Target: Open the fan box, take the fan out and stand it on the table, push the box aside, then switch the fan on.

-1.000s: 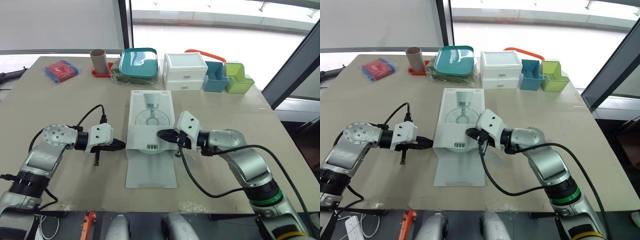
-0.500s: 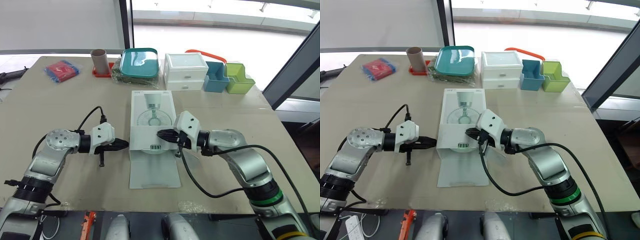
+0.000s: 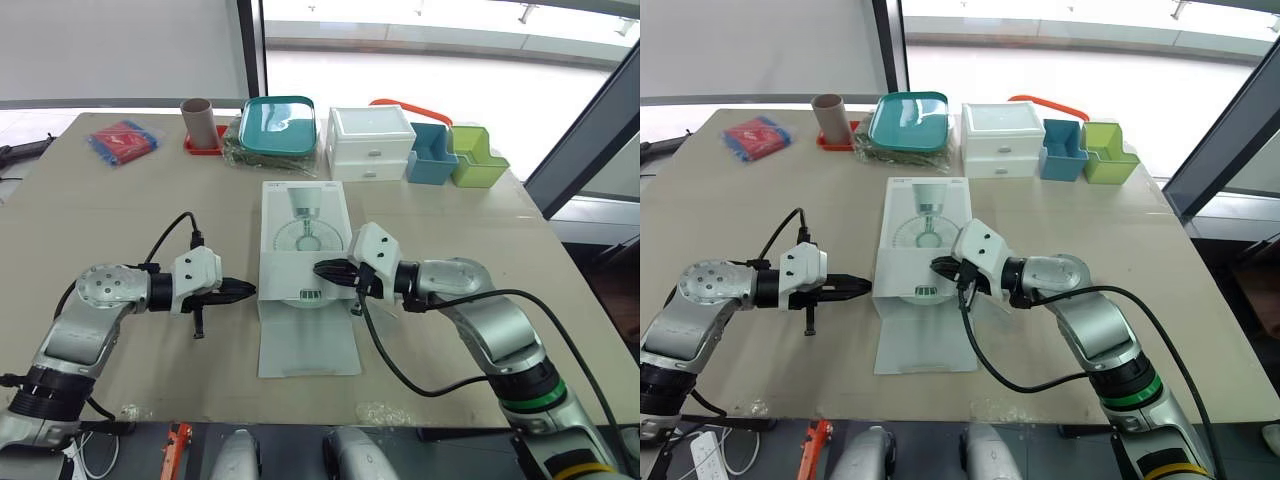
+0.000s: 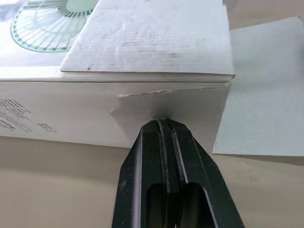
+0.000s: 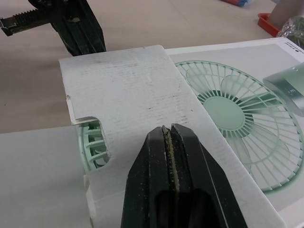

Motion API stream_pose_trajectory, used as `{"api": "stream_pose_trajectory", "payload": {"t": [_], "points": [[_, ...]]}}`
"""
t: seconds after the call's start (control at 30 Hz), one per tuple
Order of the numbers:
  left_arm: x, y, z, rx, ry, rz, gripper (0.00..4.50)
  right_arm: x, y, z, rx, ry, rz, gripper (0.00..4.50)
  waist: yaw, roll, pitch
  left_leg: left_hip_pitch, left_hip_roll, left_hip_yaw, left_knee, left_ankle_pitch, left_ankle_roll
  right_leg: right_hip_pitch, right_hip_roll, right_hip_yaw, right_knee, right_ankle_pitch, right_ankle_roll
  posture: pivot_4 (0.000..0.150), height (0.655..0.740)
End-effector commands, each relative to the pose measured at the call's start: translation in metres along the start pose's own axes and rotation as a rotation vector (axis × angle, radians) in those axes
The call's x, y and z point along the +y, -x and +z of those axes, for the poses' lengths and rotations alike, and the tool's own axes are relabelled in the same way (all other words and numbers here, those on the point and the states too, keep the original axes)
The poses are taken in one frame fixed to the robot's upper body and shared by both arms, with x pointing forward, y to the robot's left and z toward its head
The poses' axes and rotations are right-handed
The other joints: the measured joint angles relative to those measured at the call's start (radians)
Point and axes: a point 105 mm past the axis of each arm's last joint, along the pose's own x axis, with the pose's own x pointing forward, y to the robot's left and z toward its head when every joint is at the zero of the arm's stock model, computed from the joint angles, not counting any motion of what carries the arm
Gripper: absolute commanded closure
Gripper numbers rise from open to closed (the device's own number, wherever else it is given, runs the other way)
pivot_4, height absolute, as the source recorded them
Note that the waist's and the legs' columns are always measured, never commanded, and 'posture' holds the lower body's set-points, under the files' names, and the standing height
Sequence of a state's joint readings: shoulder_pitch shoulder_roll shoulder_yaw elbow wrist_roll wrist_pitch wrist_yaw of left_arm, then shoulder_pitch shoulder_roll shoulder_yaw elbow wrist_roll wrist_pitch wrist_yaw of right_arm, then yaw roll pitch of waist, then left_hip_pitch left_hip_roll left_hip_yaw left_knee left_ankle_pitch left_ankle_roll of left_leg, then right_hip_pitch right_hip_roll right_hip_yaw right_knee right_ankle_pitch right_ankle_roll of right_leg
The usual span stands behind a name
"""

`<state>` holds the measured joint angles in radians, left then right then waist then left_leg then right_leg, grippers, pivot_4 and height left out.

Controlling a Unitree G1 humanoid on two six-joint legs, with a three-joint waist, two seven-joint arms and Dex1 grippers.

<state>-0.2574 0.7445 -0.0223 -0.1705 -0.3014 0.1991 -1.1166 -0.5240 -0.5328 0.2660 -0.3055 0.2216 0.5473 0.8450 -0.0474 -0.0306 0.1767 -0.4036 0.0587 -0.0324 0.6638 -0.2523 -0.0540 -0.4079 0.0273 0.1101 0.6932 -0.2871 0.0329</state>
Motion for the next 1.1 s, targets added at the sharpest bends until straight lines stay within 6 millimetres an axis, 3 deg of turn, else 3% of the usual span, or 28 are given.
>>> {"api": "stream_pose_trajectory", "payload": {"t": [0.03,0.73,1.1], "points": [[-0.013,-0.002,0.009,-0.037,0.001,-0.025,4.31,0.000,0.000,0.000,0.010,0.009,0.009,4.44,0.000,0.000,0.000,0.000,0.000,0.000,0.000,0.000,0.000,0.000,0.000,0.000,0.000,0.000,0.000,0.150,0.7400],[-0.032,-0.009,0.010,-0.071,0.082,-0.070,4.31,-0.001,0.001,0.000,0.016,0.016,0.012,4.44,0.000,0.000,0.000,0.000,0.000,0.000,0.000,0.000,0.000,0.000,0.000,0.000,0.000,0.000,0.000,0.150,0.7400],[-0.018,-0.015,0.001,-0.039,0.043,0.005,4.31,-0.003,0.004,0.003,0.015,0.032,0.017,4.44,0.000,0.000,0.000,0.000,0.000,0.000,0.000,0.000,0.000,0.000,0.000,0.000,0.000,0.000,0.000,0.150,0.7400]]}}
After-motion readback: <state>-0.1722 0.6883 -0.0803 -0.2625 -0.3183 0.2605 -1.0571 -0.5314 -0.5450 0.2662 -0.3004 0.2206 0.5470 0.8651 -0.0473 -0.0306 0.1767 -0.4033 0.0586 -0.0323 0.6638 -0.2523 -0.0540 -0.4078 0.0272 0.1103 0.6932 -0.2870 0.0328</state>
